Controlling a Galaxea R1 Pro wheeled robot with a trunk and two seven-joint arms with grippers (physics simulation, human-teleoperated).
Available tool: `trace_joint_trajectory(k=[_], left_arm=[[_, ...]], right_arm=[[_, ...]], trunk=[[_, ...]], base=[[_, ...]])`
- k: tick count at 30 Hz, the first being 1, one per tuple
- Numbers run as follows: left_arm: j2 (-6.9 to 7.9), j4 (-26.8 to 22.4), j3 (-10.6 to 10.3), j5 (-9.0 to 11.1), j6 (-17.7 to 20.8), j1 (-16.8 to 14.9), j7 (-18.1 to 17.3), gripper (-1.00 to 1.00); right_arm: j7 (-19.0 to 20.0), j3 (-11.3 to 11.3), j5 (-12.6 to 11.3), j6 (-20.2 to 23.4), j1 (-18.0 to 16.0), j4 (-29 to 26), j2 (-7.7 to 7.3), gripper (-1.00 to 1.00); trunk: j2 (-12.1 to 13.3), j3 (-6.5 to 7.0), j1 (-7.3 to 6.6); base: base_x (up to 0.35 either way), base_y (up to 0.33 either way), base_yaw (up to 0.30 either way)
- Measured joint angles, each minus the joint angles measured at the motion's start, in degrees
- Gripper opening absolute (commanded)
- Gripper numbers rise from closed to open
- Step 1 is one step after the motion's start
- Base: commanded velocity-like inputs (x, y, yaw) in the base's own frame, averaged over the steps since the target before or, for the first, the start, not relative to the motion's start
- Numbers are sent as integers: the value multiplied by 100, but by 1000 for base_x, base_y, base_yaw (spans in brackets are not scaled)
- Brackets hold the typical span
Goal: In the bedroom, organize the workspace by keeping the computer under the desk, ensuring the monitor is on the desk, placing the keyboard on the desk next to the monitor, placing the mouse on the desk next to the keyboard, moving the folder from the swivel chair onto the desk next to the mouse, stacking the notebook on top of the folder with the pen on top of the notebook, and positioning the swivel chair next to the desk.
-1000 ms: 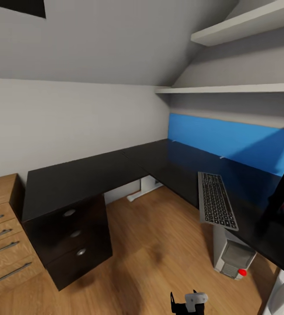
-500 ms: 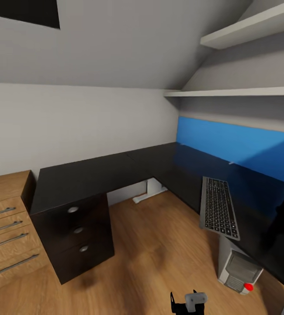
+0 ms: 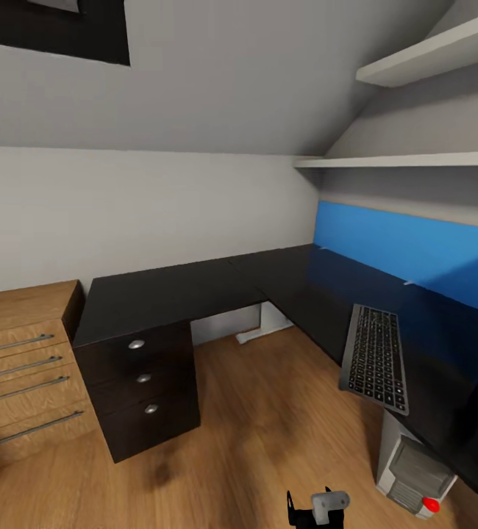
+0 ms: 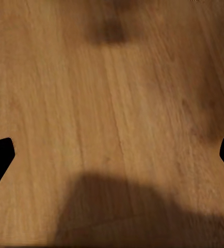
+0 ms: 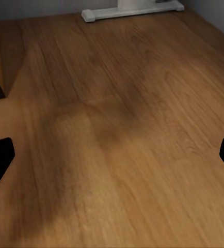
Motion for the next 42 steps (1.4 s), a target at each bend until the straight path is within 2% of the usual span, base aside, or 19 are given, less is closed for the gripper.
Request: trace_joint_trajectory(k=[14,19,35,42], left_arm=[[-30,-1,-6,-2,0,0,0,100],[-73,0,-1,-7,0,0,0,100],[-74,1,2,-10,-18,0,0,100],[-62,6,7,6,-267,0,2,100]], right_arm=[[0,9,0,0,0,0,15,100],[2,10,0,0,0,0,17,100],[9,16,0,0,-1,0,2,100],[8,13,-2,58,0,-1,-4,100]], trunk=[[0,-1,0],[0,-34,0],[0,-161,0],[0,-222,0]], base=[[-2,-4,262],[0,0,201],[0,0,145],[0,0,101]])
